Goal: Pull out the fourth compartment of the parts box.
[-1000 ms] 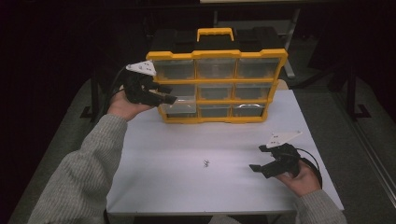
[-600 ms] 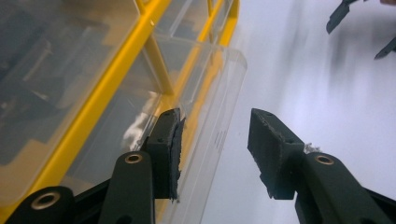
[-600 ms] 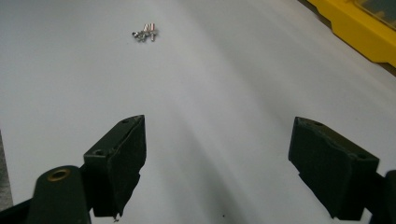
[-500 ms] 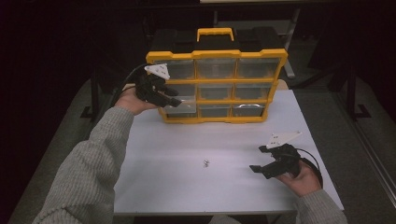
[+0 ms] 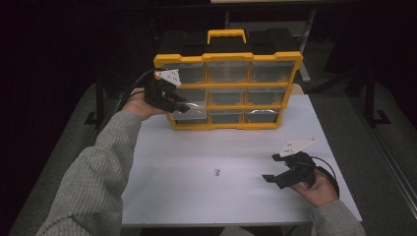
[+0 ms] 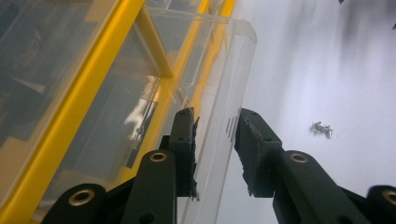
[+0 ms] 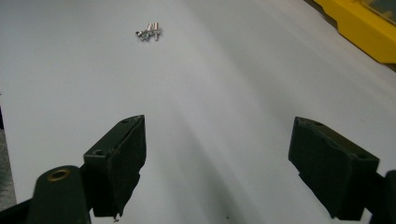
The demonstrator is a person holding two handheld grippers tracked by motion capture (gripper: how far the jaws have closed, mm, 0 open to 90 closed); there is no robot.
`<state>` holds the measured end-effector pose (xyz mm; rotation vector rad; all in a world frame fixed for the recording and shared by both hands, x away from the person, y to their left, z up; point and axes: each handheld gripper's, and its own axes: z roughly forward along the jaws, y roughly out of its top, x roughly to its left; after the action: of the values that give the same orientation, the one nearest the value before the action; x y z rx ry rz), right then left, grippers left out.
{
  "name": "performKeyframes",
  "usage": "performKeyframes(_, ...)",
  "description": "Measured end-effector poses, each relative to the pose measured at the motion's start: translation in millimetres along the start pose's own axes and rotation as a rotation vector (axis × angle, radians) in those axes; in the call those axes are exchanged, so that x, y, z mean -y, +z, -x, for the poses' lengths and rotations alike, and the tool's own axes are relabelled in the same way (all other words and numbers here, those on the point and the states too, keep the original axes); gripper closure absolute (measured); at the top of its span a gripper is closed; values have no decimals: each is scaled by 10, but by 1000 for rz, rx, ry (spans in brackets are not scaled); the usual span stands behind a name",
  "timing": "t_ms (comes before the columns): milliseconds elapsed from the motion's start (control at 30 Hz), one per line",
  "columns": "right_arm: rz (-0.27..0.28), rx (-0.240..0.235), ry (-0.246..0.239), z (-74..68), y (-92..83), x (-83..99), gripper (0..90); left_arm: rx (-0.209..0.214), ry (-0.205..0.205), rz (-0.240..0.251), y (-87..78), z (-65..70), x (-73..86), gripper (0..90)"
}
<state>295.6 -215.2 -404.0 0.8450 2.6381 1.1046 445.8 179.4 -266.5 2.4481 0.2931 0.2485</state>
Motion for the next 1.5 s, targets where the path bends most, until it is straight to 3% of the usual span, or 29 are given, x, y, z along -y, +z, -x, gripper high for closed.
performKeyframes(400, -1, -5, 3, 0, -6, 14, 179, 48, 13, -23, -25, 9, -8, 700)
performKeyframes(533, 1, -2, 2, -4, -11, 13, 180, 69, 34, -28, -41, 46, -8, 713)
performKeyframes(1200, 0, -2, -8, -19, 3, 2, 180, 103, 59, -18, -109, 197, 12, 727)
performKeyframes(1500, 0, -1, -7, -24, 5, -3, 180, 106, 46, -7, -103, 221, 52, 724)
